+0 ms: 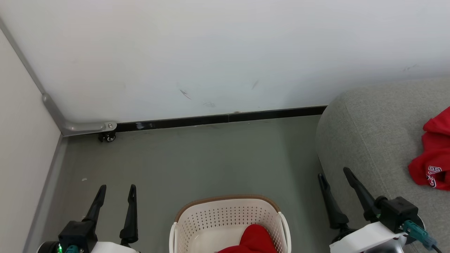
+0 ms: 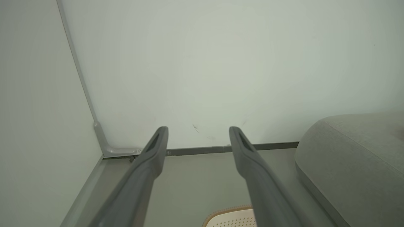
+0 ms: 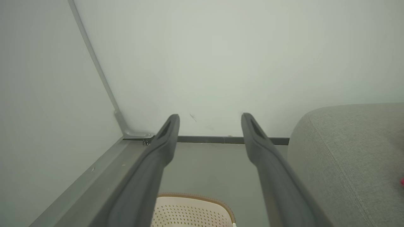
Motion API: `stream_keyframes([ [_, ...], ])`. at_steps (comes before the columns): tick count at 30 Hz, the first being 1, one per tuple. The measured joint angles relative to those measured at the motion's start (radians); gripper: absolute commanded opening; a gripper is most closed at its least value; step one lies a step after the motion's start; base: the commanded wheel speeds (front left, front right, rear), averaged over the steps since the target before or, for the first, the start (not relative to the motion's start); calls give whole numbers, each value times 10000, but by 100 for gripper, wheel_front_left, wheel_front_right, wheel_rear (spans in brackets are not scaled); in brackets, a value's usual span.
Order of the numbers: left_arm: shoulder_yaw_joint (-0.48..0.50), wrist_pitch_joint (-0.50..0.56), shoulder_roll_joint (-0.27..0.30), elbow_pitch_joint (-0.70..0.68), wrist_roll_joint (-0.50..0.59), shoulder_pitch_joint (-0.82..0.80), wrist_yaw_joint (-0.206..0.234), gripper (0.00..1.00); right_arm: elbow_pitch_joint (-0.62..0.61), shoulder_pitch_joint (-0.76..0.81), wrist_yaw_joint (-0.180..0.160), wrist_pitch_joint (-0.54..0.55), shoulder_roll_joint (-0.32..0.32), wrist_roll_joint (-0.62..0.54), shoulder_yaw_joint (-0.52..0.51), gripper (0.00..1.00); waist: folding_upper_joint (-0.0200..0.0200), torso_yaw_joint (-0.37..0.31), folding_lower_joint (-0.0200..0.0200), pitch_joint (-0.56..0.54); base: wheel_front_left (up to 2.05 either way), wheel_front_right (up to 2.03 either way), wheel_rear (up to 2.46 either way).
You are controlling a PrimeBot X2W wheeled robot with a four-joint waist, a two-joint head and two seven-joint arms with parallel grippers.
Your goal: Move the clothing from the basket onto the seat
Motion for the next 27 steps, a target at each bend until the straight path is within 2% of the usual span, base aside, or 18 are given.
stream_keyframes([
  [16, -23, 0, -15, -163, 199, 2, -105, 100, -493, 102, 0, 90, 8, 0, -111, 100, 0, -17, 1, 364, 0, 0, 0],
  [27, -652, 2, 276, -148, 610, -484, -637, 100, -1012, 122, 0, 90, 23, -117, -414, 100, 0, -127, 1, 842, 0, 0, 0],
])
